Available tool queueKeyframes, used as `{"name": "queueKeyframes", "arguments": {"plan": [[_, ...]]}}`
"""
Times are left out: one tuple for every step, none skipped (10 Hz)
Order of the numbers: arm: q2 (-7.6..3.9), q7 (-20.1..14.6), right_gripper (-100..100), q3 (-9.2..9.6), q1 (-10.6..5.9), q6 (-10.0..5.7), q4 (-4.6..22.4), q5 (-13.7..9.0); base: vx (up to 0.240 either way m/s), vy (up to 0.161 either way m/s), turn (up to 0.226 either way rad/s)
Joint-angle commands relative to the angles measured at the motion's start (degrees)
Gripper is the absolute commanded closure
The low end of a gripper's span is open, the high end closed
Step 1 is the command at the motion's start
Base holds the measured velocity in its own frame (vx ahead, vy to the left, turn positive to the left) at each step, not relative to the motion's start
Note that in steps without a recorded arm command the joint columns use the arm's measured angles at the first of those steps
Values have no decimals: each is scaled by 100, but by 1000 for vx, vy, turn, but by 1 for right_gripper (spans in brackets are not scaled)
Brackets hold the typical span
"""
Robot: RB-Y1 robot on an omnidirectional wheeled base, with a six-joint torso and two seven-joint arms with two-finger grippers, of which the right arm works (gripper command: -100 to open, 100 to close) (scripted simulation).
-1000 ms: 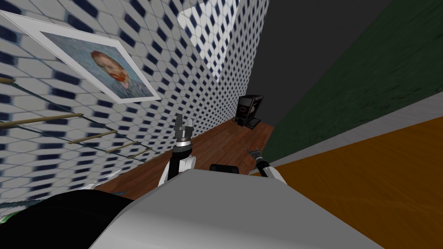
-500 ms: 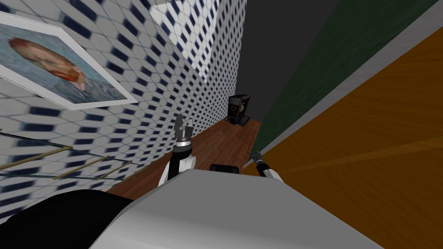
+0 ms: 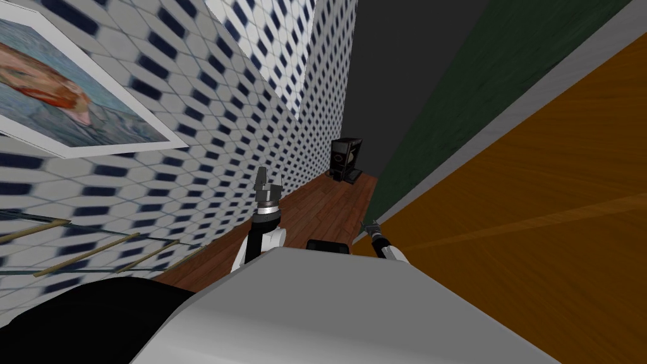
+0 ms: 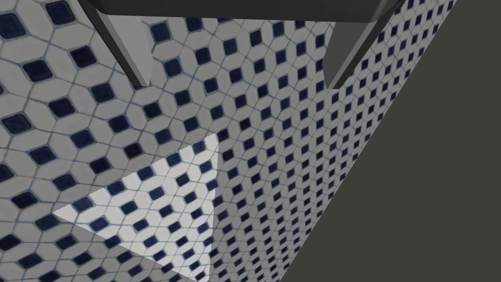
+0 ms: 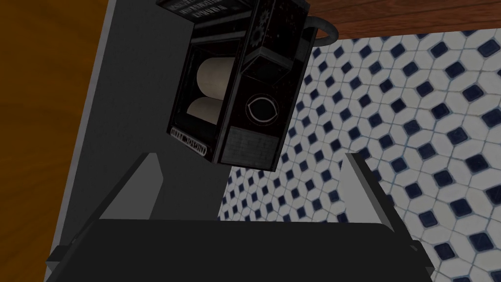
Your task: Push the door open
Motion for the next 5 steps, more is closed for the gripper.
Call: {"name": "queueKeyframes", "arguments": {"plan": [[33,127,-100,-237,116,-33,83,-25,1,5,14],[33,127,-100,-139,116,-33,83,-25,1,-20,5],[33,127,-100,-237,116,-33,83,-25,-1,-9,-13],[33,127,-100,-237,116,-33,83,-25,2,6,18],[36,100,-100,-231,129,11,130,-43,-10,-34,-93]]}}
